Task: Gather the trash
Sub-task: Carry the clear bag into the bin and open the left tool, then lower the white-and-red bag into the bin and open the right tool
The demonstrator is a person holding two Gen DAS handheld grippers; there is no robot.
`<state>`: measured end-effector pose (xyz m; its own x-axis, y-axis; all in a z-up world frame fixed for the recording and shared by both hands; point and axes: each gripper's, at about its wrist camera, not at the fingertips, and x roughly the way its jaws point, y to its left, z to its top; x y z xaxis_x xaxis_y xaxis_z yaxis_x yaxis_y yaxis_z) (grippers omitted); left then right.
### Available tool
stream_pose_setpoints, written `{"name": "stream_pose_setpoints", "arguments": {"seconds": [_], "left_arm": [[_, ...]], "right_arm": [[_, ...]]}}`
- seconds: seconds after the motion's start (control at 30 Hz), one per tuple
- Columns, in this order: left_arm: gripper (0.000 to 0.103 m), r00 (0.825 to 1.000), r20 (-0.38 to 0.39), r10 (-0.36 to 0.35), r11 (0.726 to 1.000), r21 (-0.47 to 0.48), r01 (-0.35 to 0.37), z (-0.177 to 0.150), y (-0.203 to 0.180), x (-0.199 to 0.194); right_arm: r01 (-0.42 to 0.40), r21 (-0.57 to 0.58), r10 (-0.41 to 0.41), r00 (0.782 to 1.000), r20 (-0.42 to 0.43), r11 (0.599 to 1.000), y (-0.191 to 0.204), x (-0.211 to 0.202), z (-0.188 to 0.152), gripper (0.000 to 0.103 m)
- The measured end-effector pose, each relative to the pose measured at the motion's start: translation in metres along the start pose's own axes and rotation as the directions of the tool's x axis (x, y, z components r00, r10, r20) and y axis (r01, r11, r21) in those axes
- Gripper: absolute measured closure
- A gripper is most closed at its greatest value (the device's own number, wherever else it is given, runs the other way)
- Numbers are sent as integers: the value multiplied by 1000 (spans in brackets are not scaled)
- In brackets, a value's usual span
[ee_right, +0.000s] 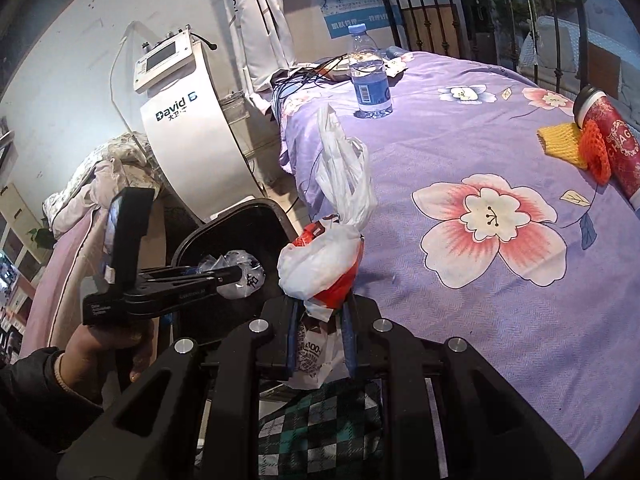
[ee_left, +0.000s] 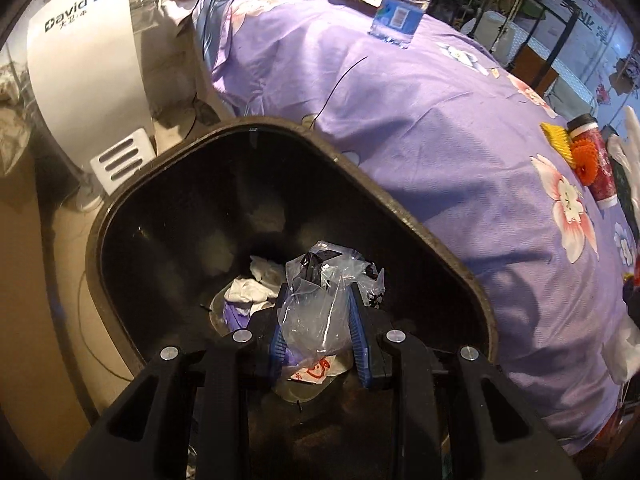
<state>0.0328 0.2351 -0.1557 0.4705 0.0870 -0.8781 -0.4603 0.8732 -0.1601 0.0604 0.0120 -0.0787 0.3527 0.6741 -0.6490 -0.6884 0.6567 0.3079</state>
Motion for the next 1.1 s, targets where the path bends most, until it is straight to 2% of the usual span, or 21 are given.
{"name": "stream_pose_setpoints", "arguments": {"seconds": [0.13, 0.2, 0.27, 0.43, 0.6, 0.8, 1.1], "left_arm": [[74, 998, -53, 13, 999, -39, -15, -1, 12, 13], [62, 997, -75, 16, 999, -37, -19, -1, 13, 16], [39, 997, -70, 17, 999, -45, -21, -2, 13, 15], [25, 998, -48, 33, 999, -13, -33, -4, 6, 11], [21, 999, -22, 35, 999, -18, -35, -1, 5, 5], [18, 996, 60, 61, 997, -43, -59, 11, 10, -13], [13, 982, 166, 87, 991, -120, -67, 27, 28, -43]], "right_arm": [[-1, 1, 1, 1000, -7, 1000, 2, 2, -1, 85], [-1, 2, 1, 1000, -8, 1000, 2, 3, -1, 85], [-2, 5, 2, 1000, -13, 1000, 2, 4, -2, 85], [-9, 6, 10, 1000, -27, 1000, 2, 9, -4, 85], [-19, 13, 19, 999, -37, 1000, 2, 13, -6, 85], [-77, 31, 80, 994, -80, 997, 6, 30, -11, 85], [-190, -11, 184, 963, -195, 982, 36, 75, -20, 85]]}}
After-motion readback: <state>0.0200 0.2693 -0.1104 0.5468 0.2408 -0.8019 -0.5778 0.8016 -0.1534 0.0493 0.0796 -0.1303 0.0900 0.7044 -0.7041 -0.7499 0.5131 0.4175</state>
